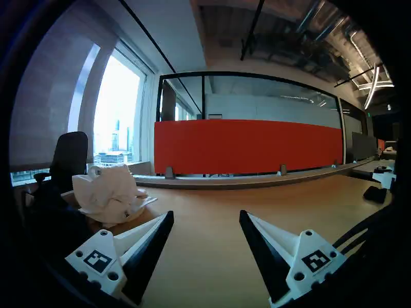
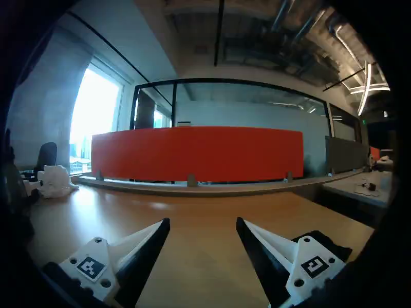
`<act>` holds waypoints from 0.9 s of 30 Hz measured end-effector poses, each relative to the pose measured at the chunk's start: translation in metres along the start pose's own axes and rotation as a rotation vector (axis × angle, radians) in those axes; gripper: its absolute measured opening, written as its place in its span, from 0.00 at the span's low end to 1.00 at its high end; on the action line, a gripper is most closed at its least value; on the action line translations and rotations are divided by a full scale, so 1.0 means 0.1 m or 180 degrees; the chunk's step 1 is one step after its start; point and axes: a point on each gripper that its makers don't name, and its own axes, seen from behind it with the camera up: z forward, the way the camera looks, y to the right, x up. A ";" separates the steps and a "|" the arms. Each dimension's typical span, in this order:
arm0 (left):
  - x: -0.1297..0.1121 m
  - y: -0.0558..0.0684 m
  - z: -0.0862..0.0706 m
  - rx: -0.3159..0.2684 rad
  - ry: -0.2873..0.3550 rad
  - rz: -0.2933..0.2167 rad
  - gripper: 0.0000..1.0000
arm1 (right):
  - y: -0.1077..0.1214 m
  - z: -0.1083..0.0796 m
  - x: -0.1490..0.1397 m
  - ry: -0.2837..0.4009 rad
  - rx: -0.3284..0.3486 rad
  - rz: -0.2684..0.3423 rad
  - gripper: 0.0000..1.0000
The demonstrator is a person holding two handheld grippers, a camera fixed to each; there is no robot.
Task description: Fold towel
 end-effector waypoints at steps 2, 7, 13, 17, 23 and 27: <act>0.00 0.00 0.00 0.0000 0.0000 0.0000 0.94 | 0.00 0.00 0.00 -0.0001 -0.0001 0.0000 1.00; 0.00 0.00 0.00 0.0000 0.0000 0.0000 0.94 | 0.01 -0.01 0.01 0.0001 -0.0011 0.0000 1.00; 0.00 0.00 0.00 0.0000 0.0000 0.0000 0.94 | 0.01 -0.01 0.00 0.0000 -0.0020 0.0001 1.00; 0.00 0.00 0.00 0.0000 0.0000 0.0000 0.94 | 0.02 0.00 0.00 0.0000 -0.0024 0.0001 1.00; 0.00 0.00 0.00 0.0000 0.0000 0.0000 0.94 | 0.03 0.00 -0.01 0.0000 -0.0038 0.0000 1.00; 0.01 0.00 0.00 0.0000 0.0000 0.0000 0.94 | 0.03 0.01 -0.01 -0.0002 -0.0039 -0.0001 1.00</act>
